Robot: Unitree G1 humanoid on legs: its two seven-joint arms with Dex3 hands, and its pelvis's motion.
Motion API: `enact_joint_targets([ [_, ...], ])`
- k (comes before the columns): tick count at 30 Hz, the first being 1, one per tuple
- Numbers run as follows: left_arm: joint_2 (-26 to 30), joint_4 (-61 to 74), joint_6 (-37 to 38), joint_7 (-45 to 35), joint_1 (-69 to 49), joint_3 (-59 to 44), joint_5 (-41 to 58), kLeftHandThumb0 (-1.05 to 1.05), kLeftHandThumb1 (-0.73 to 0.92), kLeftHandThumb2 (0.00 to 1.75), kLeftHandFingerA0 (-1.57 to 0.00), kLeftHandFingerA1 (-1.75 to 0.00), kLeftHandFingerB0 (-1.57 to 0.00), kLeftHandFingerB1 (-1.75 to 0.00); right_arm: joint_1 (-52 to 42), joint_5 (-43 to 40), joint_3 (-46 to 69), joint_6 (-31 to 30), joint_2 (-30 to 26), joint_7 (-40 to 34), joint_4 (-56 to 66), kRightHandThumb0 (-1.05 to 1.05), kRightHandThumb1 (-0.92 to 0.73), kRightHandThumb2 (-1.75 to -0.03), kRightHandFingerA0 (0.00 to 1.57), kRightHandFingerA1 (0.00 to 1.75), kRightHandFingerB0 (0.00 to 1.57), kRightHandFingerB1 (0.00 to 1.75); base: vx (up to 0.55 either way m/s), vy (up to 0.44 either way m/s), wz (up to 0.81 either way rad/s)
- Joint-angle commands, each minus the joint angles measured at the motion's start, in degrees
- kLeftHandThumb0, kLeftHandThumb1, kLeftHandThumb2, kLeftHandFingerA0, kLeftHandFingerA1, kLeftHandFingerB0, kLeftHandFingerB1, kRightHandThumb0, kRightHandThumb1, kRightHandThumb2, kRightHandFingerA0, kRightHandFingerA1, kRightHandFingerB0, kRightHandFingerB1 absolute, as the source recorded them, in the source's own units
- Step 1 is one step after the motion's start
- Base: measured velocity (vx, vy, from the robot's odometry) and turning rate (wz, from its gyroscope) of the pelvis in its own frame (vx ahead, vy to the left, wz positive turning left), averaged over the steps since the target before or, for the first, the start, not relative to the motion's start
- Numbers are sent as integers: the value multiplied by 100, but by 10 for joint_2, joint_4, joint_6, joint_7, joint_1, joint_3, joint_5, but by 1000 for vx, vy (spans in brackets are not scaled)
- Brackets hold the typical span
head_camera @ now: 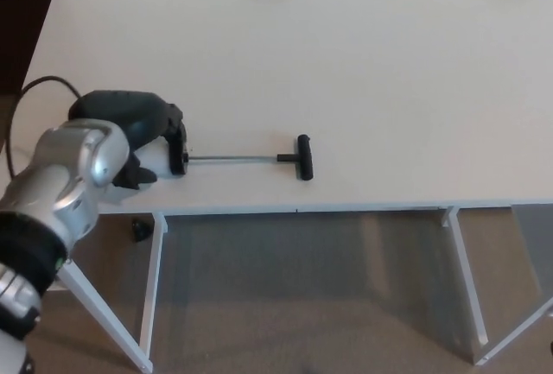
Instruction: The robot walks towards a desk on which an air pump is kept in the middle. It lifts it up and holds it with its left hand and uses its right hand to compress it by pushing its handle inwards.
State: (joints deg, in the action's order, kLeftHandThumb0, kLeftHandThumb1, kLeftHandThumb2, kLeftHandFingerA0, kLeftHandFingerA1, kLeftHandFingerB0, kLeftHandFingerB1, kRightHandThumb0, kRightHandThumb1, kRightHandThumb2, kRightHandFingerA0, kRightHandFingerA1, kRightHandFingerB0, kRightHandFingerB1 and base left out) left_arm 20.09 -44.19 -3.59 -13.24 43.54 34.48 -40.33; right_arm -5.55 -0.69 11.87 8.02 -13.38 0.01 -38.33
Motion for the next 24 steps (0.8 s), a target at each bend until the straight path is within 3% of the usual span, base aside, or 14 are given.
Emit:
enact_joint_targets([
  [1, -18, -24, 27, 35, -27, 49, -47, -23, 63, 58, -70, -120, -66, -47, 0, 5, -1, -5, -1, -14, 11, -42, -53, -58, 78, 47, 69, 44, 0, 0, 0],
  [2, -18, -24, 27, 35, -27, 49, -47, -23, 63, 58, -70, -120, -66, -47, 0, 5, -1, -5, -1, -14, 11, -42, -53, -58, 78, 47, 69, 44, 0, 0, 0],
  [3, -19, -27, 34, 57, -27, 52, -49, -21, 64, 60, -66, -139, -62, -52, 2, 5, -1, -8, -1, -15, 13, -40, -54, -58, 77, 46, 68, 43, 0, 0, 0],
  [4, -20, -32, 43, 75, -27, 53, -49, -21, 64, 60, -66, -139, -62, -52, 4, 3, 0, -14, 0, -15, 16, -40, -54, -58, 77, 46, 68, 43, 0, 0, 0],
  [5, -20, -32, 46, 82, -26, 55, -50, -17, 63, 58, -62, -151, -65, -61, 4, 3, 1, -14, -1, -14, 16, -39, -53, -58, 78, 46, 68, 44, 0, 0, 0],
  [13, -27, -48, 57, 99, -17, 49, -40, -18, 66, 59, -63, -150, -67, -72, 13, 6, -1, -23, -4, -17, 15, -35, -57, -57, 80, 45, 71, 44, 0, 0, 0],
  [14, -25, -48, 63, 105, -19, 46, -38, -17, 68, 56, -63, -162, -68, -74, 12, 7, -1, -23, -4, -17, 17, -36, -56, -57, 80, 45, 71, 44, 0, 0, 0],
  [15, -25, -48, 67, 110, -20, 44, -36, -17, 68, 56, -63, -162, -68, -74, 12, 8, -2, -24, -4, -18, 18, -36, -56, -57, 80, 45, 71, 44, 0, 0, 0],
  [16, -22, -45, 75, 119, -22, 41, -34, -17, 69, 56, -64, -162, -64, -88, 10, 9, -2, -21, -4, -19, 19, -35, -57, -57, 80, 46, 71, 44, 0, 0, 0],
  [17, -21, -44, 78, 123, -22, 39, -34, -17, 69, 56, -64, -162, -64, -88, 10, 9, -3, -19, -4, -19, 19, -35, -57, -57, 80, 46, 71, 44, 0, 0, 0],
  [18, -17, -38, 89, 131, -24, 33, -28, -19, 78, 55, -61, -175, -41, -149, 10, 10, -3, -21, -4, -20, 21, -36, -57, -57, 80, 45, 71, 44, 0, 0, 0],
  [20, -14, -32, 103, 141, -26, 24, -22, -19, 78, 55, -61, -175, -41, -149, 10, 10, -3, -25, -5, -20, 24, -36, -57, -57, 80, 45, 71, 44, 0, 0, 0],
  [21, -14, -28, 108, 143, -25, 18, -18, -21, 83, 55, -59, -175, -38, -158, 9, 11, -4, -25, -6, -19, 29, -36, -58, -57, 79, 45, 70, 44, 0, 0, 0],
  [24, -11, -17, 117, 147, -22, 5, -11, -19, 81, 54, -56, -175, -35, -154, 4, 11, -5, -24, -6, -16, 47, -40, -58, -57, 80, 45, 69, 43, 0, 0, 0],
])
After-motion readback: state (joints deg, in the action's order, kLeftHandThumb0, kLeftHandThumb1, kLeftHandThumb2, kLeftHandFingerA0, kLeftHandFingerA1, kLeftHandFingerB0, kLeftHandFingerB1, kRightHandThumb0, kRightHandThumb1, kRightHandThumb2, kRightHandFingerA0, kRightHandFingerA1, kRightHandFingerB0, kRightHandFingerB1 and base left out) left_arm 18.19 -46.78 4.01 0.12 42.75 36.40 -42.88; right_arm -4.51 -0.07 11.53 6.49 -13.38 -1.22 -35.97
